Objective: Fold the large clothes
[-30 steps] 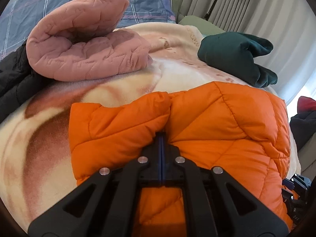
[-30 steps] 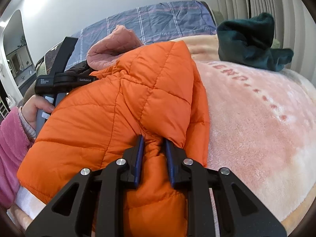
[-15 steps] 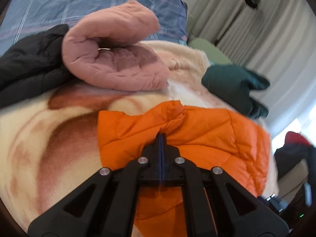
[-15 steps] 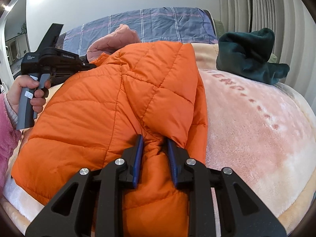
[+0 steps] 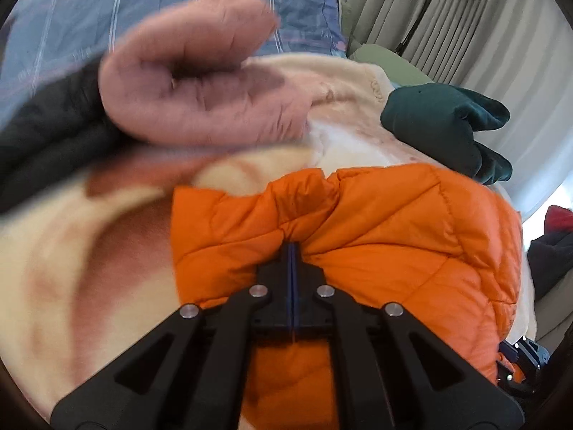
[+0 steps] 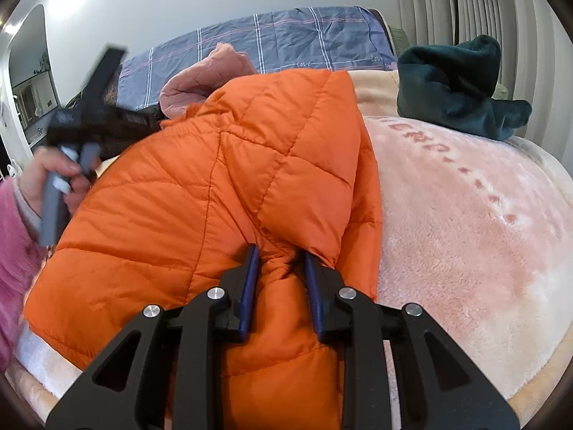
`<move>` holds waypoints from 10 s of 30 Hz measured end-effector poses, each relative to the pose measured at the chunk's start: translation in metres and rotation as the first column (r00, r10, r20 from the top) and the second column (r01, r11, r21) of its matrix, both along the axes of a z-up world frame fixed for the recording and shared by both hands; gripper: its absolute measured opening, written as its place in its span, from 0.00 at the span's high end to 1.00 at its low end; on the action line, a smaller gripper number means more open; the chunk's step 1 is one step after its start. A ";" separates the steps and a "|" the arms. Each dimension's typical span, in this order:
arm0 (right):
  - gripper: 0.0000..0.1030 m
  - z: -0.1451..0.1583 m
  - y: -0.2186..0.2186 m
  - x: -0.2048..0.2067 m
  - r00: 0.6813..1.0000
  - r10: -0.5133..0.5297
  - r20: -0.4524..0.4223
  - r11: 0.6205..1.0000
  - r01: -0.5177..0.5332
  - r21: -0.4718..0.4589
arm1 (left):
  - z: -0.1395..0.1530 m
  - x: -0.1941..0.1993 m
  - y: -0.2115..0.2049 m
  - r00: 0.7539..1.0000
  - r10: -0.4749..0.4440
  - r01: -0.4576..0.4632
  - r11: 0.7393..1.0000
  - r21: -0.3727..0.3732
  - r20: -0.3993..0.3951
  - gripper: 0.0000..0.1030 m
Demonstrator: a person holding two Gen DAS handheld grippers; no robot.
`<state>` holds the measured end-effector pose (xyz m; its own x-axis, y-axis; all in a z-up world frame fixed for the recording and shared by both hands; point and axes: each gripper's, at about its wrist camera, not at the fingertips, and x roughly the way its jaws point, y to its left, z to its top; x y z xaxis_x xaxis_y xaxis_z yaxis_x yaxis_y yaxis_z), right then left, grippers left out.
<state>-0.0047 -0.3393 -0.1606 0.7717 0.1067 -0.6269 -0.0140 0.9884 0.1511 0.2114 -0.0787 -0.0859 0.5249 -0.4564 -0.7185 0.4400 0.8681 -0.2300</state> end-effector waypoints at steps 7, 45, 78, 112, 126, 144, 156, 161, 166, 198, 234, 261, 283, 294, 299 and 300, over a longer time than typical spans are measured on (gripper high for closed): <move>0.73 0.001 -0.002 0.002 1.000 0.011 -0.001 1.000 -0.011 0.024 | 0.064 -0.045 -0.082 0.943 -0.309 0.318 0.946 -0.063 0.124 0.89; 1.00 -0.013 -0.058 0.111 0.991 -0.081 -0.105 0.980 0.098 0.173 | 0.024 -0.008 -0.066 0.977 -0.210 0.211 0.975 -0.075 0.018 0.89; 1.00 -0.009 -0.042 0.113 0.992 -0.096 -0.083 0.994 0.100 0.039 | -0.033 0.020 0.004 1.000 -0.003 0.004 0.999 0.039 -0.029 0.98; 1.00 -0.007 -0.037 0.105 0.994 -0.094 -0.056 0.996 0.094 -0.002 | -0.020 -0.188 -0.020 0.930 -0.344 0.329 0.936 0.127 0.126 0.67; 0.53 0.020 -0.058 0.071 0.990 -0.138 -0.019 0.990 0.138 -0.013 | -0.008 -0.209 -0.033 0.933 -0.314 0.260 0.926 0.275 0.176 0.67; 0.89 0.005 -0.021 -0.003 0.996 0.056 -0.070 0.987 -0.045 0.154 | 0.038 -0.193 -0.022 0.936 -0.265 0.235 0.960 0.149 0.233 0.63; 0.86 -0.005 -0.021 -0.010 0.998 0.011 -0.062 0.989 -0.001 0.148 | 0.026 -0.164 -0.029 0.944 -0.283 0.264 0.957 0.123 0.169 0.66; 0.86 -0.007 -0.022 -0.015 0.999 0.006 -0.053 0.991 0.002 0.137 | 0.057 -0.126 -0.051 0.946 -0.266 0.263 0.964 0.041 0.185 0.71; 0.85 -0.009 -0.024 -0.017 0.999 -0.001 -0.047 0.988 0.008 0.154 | 0.019 -0.076 -0.104 0.952 -0.262 0.218 0.943 0.251 0.156 0.70; 0.73 -0.013 -0.038 -0.018 0.999 0.021 -0.038 0.961 -0.010 0.277 | 0.060 -0.088 -0.062 0.960 -0.203 0.197 0.979 0.051 0.195 0.69; 0.06 -0.029 -0.071 0.005 0.928 0.148 -0.341 0.641 0.172 0.748 | -0.006 -0.127 -0.098 0.901 -0.404 0.384 0.912 0.145 0.160 0.58; 0.57 -0.034 -0.019 0.018 0.975 0.069 -0.210 0.797 0.073 0.599 | -0.002 -0.131 -0.102 0.904 -0.386 0.358 0.918 0.168 0.183 0.39; 0.54 -0.037 -0.016 0.012 0.980 0.064 -0.191 0.824 0.056 0.563 | -0.028 -0.025 0.043 0.990 -0.005 -0.032 0.964 -0.263 -0.139 0.02; 0.55 -0.024 -0.007 -0.001 0.985 0.057 -0.163 0.856 0.036 0.515 | -0.045 -0.015 0.029 0.984 -0.077 0.017 0.940 -0.341 -0.163 0.25; 0.72 -0.006 0.006 -0.010 0.994 0.034 -0.101 0.904 0.013 0.427 | -0.004 -0.042 0.004 0.994 -0.106 0.109 0.979 -0.169 0.029 0.54; 0.74 0.002 0.008 -0.013 0.996 0.034 -0.078 0.911 0.002 0.412 | 0.007 -0.048 -0.001 0.991 -0.111 0.120 0.983 -0.142 0.068 0.58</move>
<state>-0.0178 -0.3318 -0.1589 0.7158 0.3805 -0.5855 0.0004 0.8382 0.5453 0.1632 -0.0801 -0.0786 0.5019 -0.6140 -0.6091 0.5521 0.7696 -0.3209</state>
